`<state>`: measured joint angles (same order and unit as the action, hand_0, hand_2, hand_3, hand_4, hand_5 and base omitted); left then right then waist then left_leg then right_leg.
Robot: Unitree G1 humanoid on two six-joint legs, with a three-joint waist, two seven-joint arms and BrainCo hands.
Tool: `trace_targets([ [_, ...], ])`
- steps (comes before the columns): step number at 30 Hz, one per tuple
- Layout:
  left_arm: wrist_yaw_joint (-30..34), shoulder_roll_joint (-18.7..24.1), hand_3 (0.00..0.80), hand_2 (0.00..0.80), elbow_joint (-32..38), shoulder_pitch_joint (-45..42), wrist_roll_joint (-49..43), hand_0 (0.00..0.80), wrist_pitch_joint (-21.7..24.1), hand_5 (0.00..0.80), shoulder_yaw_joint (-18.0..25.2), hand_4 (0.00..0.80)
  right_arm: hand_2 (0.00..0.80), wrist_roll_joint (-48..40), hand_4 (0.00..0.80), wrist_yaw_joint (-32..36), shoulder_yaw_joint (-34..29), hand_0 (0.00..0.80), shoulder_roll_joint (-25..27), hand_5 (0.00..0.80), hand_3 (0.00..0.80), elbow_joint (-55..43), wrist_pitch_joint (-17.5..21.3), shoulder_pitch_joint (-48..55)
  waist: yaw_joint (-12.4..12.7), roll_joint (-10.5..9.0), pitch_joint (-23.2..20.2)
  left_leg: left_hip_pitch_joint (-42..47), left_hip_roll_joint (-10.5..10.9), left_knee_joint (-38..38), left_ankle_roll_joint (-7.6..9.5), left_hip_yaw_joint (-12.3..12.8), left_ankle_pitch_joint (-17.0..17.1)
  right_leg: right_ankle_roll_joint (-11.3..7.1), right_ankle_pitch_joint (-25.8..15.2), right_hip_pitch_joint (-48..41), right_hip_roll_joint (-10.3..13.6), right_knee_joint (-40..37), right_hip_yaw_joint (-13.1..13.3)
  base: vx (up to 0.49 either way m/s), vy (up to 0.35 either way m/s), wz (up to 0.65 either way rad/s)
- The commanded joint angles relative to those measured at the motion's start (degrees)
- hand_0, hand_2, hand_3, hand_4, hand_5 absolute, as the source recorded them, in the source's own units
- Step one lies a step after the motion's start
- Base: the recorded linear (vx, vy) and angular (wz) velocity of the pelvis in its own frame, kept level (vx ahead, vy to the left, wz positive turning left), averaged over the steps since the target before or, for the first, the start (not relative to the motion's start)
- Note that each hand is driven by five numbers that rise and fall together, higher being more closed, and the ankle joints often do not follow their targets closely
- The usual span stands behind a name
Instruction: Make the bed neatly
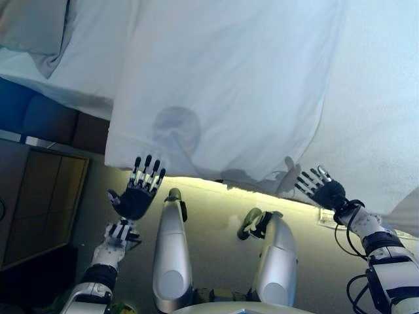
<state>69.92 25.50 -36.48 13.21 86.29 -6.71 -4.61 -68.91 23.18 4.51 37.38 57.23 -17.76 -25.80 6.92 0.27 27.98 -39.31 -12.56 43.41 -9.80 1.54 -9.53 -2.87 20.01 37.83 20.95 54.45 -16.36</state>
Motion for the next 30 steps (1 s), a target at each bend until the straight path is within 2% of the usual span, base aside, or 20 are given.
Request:
trace_targets([
  [1, 2.6, 1.8, 0.000, 0.000, 3.6, 2.9, -0.3, 0.000, 2.9, 0.000, -3.3, 0.000, 0.000, -2.4, 0.000, 0.7, 1.4, 0.000, 1.3, 0.000, 0.000, 2.8, 0.3, -0.9, -0.9, 0.97, -2.0, 2.7, 1.9, -2.6, 3.14, 3.9, -2.5, -3.00, -5.4, -0.9, -0.4, -3.5, 2.6, 0.063, 0.050, 0.01],
  [4, -1.4, 2.9, 0.000, 0.000, 5.1, 6.8, 1.0, 0.000, 3.4, 0.000, -3.2, 0.000, 0.000, -1.6, 0.000, 1.4, 1.8, 0.000, 1.8, 0.000, 0.000, 4.1, -0.4, -1.7, -1.8, 1.19, -2.0, 2.5, 1.8, -2.4, 3.21, 4.1, -2.6, -3.00, -5.3, -0.1, -0.7, -3.1, 3.6, 0.071, 0.065, -0.01],
  [8, -7.7, 4.2, 0.000, 0.000, 3.1, 13.8, 2.8, 0.000, 2.9, 0.000, -1.0, 0.000, 0.000, 0.5, 0.000, 2.9, 1.5, 0.000, 3.0, 0.000, 0.000, 5.4, -1.4, -2.7, -3.4, 0.91, -1.5, 1.1, 0.8, -1.2, 2.94, 4.4, -3.3, -2.82, -4.7, 1.9, -1.2, -1.9, 4.9, 0.072, 0.075, -0.10],
  [11, -10.6, 5.7, 0.000, 0.000, 1.0, 16.8, 3.4, 0.000, 1.9, 0.000, 0.4, 0.000, 0.000, 0.8, 0.000, 2.8, 1.0, 0.000, 3.8, 0.000, 0.000, 5.2, -1.8, -2.1, -4.4, 0.04, -1.1, -0.5, -0.2, 0.1, 2.55, 4.5, -3.7, -2.86, -4.5, 3.7, -1.3, -1.0, 5.6, 0.071, 0.057, -0.12],
  [16, -14.3, 8.3, 0.000, 0.000, -3.4, 21.4, 6.4, 0.000, 1.4, 0.000, 2.2, 0.000, 0.000, -0.2, 0.000, 2.2, -1.2, 0.000, 4.8, 0.000, 0.000, 5.2, -0.3, 0.5, -5.7, -1.86, 0.0, -4.2, -1.3, 2.9, 2.36, 4.2, -5.0, -3.10, -4.3, 7.6, -1.2, 1.1, 6.7, 0.043, 0.055, -0.13],
  [24, -21.2, 10.3, 0.000, 0.000, -11.4, 27.6, 9.5, 0.000, 2.3, 0.000, 2.1, 0.000, 0.000, -2.8, 0.000, 3.4, -3.0, 0.000, 5.6, 0.000, 0.000, 6.9, 0.0, 1.2, -6.2, -5.14, 1.8, -11.6, -3.4, 10.2, 2.87, 2.7, -7.9, -3.45, -3.9, 13.8, -1.1, 6.0, 5.9, -0.010, 0.009, -0.15],
  [30, -30.9, 12.3, 0.000, 0.000, -19.2, 29.0, 12.6, 0.000, 2.3, 0.000, 2.7, 0.000, 0.000, -3.4, 0.000, 3.5, -3.5, 0.000, 7.0, 0.000, 0.000, 7.1, 1.0, 0.1, -6.2, -6.13, 1.8, -17.3, -4.0, 14.7, 3.11, 1.4, -8.9, -3.26, -3.6, 18.4, -0.4, 8.7, 5.2, -0.013, 0.001, -0.05],
])
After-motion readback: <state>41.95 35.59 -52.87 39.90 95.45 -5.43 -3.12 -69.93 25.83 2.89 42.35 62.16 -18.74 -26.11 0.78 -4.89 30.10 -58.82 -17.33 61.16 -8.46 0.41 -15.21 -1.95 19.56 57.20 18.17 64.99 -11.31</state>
